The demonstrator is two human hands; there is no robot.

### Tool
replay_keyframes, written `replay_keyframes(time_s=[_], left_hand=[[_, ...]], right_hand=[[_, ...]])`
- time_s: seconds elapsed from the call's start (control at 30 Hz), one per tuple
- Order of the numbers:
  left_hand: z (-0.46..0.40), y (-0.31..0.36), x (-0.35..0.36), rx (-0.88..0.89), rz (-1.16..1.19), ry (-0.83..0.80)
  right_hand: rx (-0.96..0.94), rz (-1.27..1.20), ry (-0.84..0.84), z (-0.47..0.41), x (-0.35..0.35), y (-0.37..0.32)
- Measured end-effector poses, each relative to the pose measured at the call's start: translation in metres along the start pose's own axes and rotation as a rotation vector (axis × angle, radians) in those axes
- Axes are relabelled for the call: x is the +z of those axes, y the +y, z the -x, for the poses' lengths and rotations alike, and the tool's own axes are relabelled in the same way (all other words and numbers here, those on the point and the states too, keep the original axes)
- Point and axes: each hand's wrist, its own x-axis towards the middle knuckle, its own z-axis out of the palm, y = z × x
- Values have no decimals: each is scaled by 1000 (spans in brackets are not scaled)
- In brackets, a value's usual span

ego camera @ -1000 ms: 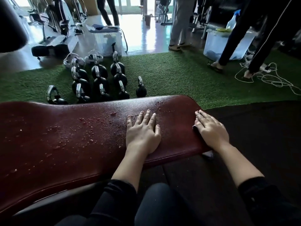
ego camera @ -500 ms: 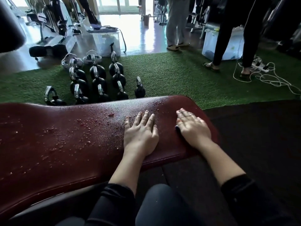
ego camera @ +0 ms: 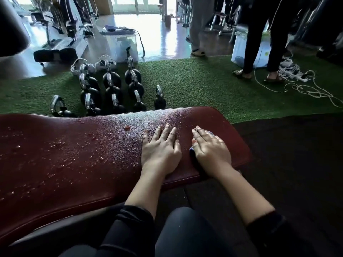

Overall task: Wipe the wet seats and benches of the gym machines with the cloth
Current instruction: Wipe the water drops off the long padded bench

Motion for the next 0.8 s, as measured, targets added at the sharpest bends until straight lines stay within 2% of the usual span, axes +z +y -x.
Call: replay_keyframes(time_s=[0.1, 0.27, 0.4, 0.53, 0.67, 0.73, 0.8], left_hand=[[0, -1, 0, 1, 5, -1], [-1, 1, 1, -9, -5, -11], [-5, 1, 0, -19, -10, -26], [-10, 1, -1, -21, -14, -60], [-27, 1, -2, -34, 0, -76], [-36, 2, -2, -39, 0, -81], [-41, 3, -2, -43, 3, -78]], right_hand=[[24, -10, -72, -15, -8, 32], [160, -43, -24, 12, -12, 75], [35, -9, -21, 35, -7, 44], [-91, -102, -52, 17, -10, 23], [-14, -189, -122, -16, -18, 35], [21, -123, -137, -26, -17, 45], [-28, -10, -136, -30, -12, 50]])
